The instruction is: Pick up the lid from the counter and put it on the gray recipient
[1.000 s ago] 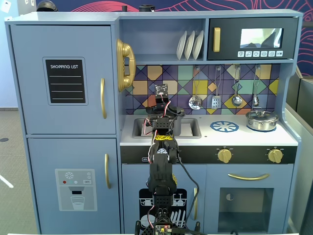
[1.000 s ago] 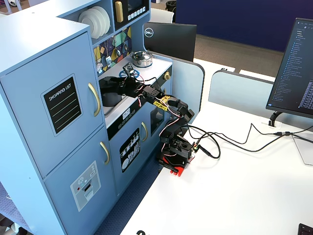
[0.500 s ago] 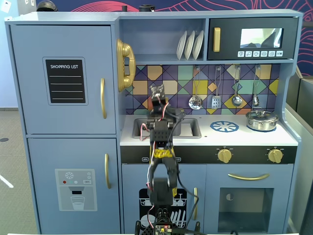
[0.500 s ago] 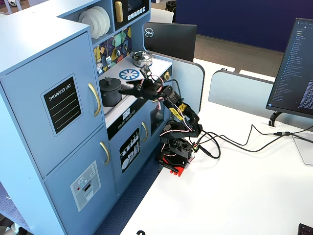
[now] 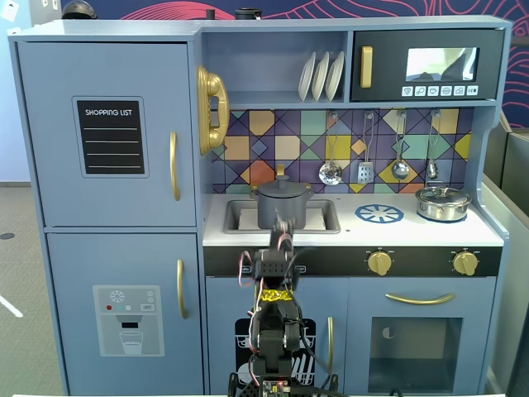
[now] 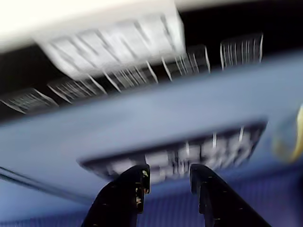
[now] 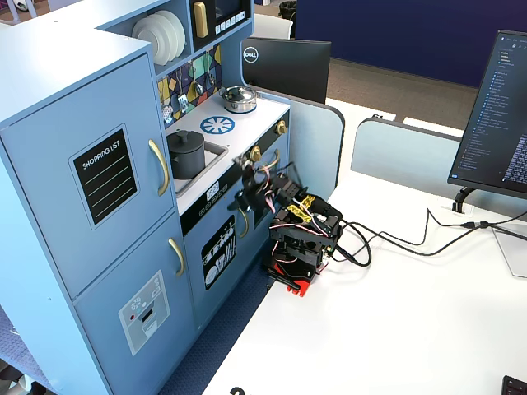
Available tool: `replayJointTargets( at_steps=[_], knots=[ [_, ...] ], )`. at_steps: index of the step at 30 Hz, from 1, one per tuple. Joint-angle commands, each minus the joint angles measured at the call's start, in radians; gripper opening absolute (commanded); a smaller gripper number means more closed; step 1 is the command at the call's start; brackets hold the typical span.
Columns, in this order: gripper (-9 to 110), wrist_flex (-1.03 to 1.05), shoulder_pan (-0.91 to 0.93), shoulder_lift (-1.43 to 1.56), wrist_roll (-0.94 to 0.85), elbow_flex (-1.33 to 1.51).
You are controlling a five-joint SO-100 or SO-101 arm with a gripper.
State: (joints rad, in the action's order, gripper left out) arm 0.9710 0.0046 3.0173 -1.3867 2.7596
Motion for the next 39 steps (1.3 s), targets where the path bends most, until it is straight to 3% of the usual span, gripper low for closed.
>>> replayJointTargets(
  at_steps=[1, 6, 11, 13, 15, 17, 20, 39],
  knots=[
    [0, -0.101, -0.021, 0.044, 0.055, 0.190],
    [0, 0.086, -0.051, 0.064, 0.118, 0.241],
    [0, 0.434, -0.026, 0.150, 0.009, 0.241],
    [0, 0.485, -0.005, 0.161, 0.008, 0.242],
    [4, 0.534, 0.018, 0.161, -0.133, 0.242],
    [5, 0.548, 0.018, 0.161, -0.206, 0.242],
    [6, 0.558, 0.025, 0.161, -0.118, 0.242],
    [8, 0.558, 0.028, 0.161, -0.123, 0.242]
  ],
)
